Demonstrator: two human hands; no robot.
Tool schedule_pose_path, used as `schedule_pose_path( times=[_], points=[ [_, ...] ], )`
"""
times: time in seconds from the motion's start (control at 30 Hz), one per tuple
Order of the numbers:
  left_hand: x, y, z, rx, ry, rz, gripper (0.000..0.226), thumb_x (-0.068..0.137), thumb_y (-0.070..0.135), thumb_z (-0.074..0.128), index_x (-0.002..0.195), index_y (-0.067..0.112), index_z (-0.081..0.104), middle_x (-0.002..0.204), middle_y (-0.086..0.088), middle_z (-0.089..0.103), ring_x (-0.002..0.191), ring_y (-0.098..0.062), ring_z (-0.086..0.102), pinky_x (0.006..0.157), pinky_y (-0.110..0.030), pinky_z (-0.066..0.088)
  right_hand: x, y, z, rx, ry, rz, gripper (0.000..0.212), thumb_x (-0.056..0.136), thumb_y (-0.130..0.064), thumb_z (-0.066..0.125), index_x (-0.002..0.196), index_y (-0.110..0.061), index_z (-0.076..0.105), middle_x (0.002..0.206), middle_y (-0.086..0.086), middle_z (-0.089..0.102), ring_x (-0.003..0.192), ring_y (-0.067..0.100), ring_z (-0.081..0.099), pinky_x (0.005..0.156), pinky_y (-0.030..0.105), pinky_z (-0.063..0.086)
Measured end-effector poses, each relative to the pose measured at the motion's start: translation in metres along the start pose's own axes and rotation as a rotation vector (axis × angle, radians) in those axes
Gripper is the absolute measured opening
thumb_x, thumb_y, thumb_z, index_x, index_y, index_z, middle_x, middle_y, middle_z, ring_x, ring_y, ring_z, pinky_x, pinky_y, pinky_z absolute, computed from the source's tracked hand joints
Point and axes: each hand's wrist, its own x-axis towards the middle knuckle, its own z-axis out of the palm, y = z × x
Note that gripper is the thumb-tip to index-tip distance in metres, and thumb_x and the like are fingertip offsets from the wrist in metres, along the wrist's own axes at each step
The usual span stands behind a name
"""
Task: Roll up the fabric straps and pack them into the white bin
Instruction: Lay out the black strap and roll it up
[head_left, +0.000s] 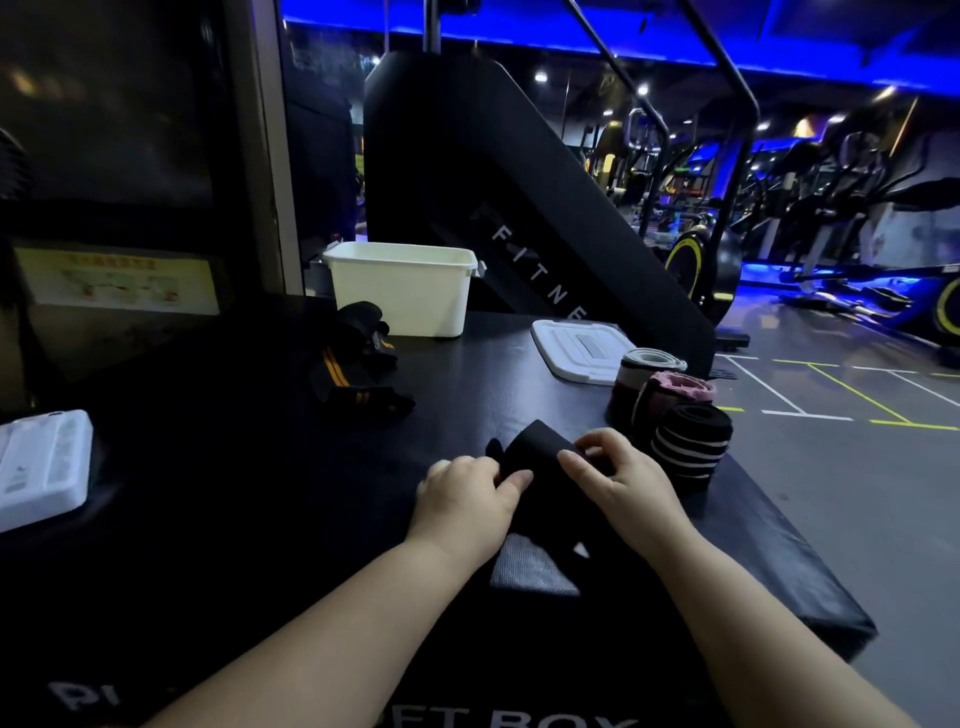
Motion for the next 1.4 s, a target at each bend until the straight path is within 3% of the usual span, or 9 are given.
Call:
schedule_pose_path(
  times=[0.07, 0.2, 0.3, 0.5, 0.6, 0.7, 0.87, 1.13, 1.4],
  points=[
    [0.004, 0.003, -0.002, -0.088, -0.039, -0.011, 0.040, 0.097, 0.052, 0.044, 0.078, 0.018, 0.054, 0.098, -0.005, 0.067, 0.101, -0.029, 0.058, 0.083, -0.035, 0.044, 0.004, -0.003, -0.003, 0.012, -0.046, 0.010, 0.034, 0.085, -0.051, 0.065, 0.114, -0.035, 0.058, 0.088, -0.010, 0.067, 0.083, 0.005, 0.064, 0.079, 0.026, 0.048],
    [0.022, 0.010, -0.014, -0.418, -0.064, -0.023, 0.030, 0.097, 0.040, 0.051, 0.120, 0.024, 0.063, 0.111, 0.002, 0.069, 0.107, -0.018, 0.061, 0.085, -0.024, 0.045, 0.017, -0.012, 0.000, -0.067, -0.116, -0.030, 0.044, 0.085, -0.051, 0.064, 0.124, -0.035, 0.053, 0.081, -0.008, 0.068, 0.078, 0.007, 0.066, 0.079, 0.036, 0.053],
    [0.044, 0.005, -0.021, -0.544, -0.056, -0.014, 0.035, 0.096, 0.034, 0.057, 0.129, 0.023, 0.058, 0.118, 0.005, 0.065, 0.111, -0.013, 0.059, 0.089, -0.021, 0.041, 0.031, -0.016, 0.008, -0.072, -0.122, -0.009, 0.044, 0.083, -0.051, 0.063, 0.121, -0.043, 0.043, 0.086, -0.011, 0.070, 0.086, 0.011, 0.065, 0.082, 0.040, 0.052],
    [0.094, -0.011, -0.024, -0.588, -0.133, -0.014, 0.044, 0.092, 0.032, 0.062, 0.133, 0.023, 0.050, 0.128, 0.002, 0.059, 0.121, -0.015, 0.053, 0.105, -0.033, 0.040, 0.078, -0.035, 0.018, 0.052, -0.111, 0.004, 0.033, 0.081, -0.028, 0.074, 0.107, -0.033, 0.054, 0.098, -0.012, 0.069, 0.087, 0.007, 0.066, 0.080, 0.030, 0.050],
    [0.118, -0.020, -0.020, -0.629, -0.197, -0.041, 0.044, 0.091, 0.031, 0.065, 0.130, 0.024, 0.047, 0.114, 0.005, 0.061, 0.109, -0.009, 0.056, 0.096, -0.025, 0.044, 0.105, -0.040, 0.021, 0.020, -0.100, 0.001, 0.031, 0.077, -0.026, 0.077, 0.105, -0.026, 0.064, 0.101, -0.013, 0.062, 0.089, 0.007, 0.060, 0.076, 0.023, 0.043],
    [0.130, -0.031, -0.016, -0.668, -0.221, -0.030, 0.041, 0.090, 0.028, 0.067, 0.125, 0.024, 0.046, 0.107, 0.010, 0.062, 0.095, 0.004, 0.057, 0.079, -0.013, 0.044, 0.122, -0.032, 0.030, 0.115, -0.132, 0.021, 0.019, 0.076, -0.020, 0.074, 0.087, -0.035, 0.068, 0.087, -0.009, 0.071, 0.080, 0.010, 0.066, 0.080, 0.028, 0.053],
    [0.139, -0.038, -0.010, -0.553, -0.180, 0.079, 0.059, 0.081, 0.032, 0.076, 0.129, 0.027, 0.041, 0.109, 0.010, 0.060, 0.106, -0.006, 0.059, 0.093, -0.023, 0.047, 0.135, -0.022, 0.035, 0.389, -0.079, 0.031, 0.018, 0.088, -0.024, 0.069, 0.074, -0.015, 0.074, 0.076, 0.014, 0.073, 0.074, 0.029, 0.070, 0.075, 0.039, 0.058],
    [0.134, -0.035, -0.007, -0.560, -0.143, 0.111, 0.060, 0.071, 0.030, 0.085, 0.116, 0.037, 0.046, 0.103, 0.015, 0.063, 0.101, -0.003, 0.061, 0.093, -0.023, 0.048, 0.127, -0.016, 0.034, 0.447, -0.095, 0.034, 0.016, 0.087, -0.023, 0.071, 0.075, -0.013, 0.074, 0.074, 0.007, 0.075, 0.072, 0.013, 0.071, 0.065, 0.024, 0.059],
    [0.128, -0.037, -0.004, -0.610, -0.188, 0.106, 0.073, 0.056, 0.050, 0.078, 0.122, 0.039, 0.049, 0.111, 0.012, 0.065, 0.105, -0.003, 0.062, 0.101, -0.033, 0.048, 0.119, -0.013, 0.045, 0.588, -0.012, -0.033, 0.016, 0.090, -0.018, 0.066, 0.102, -0.025, 0.058, 0.072, 0.000, 0.062, 0.070, 0.014, 0.060, 0.070, 0.031, 0.051]
  ],
)
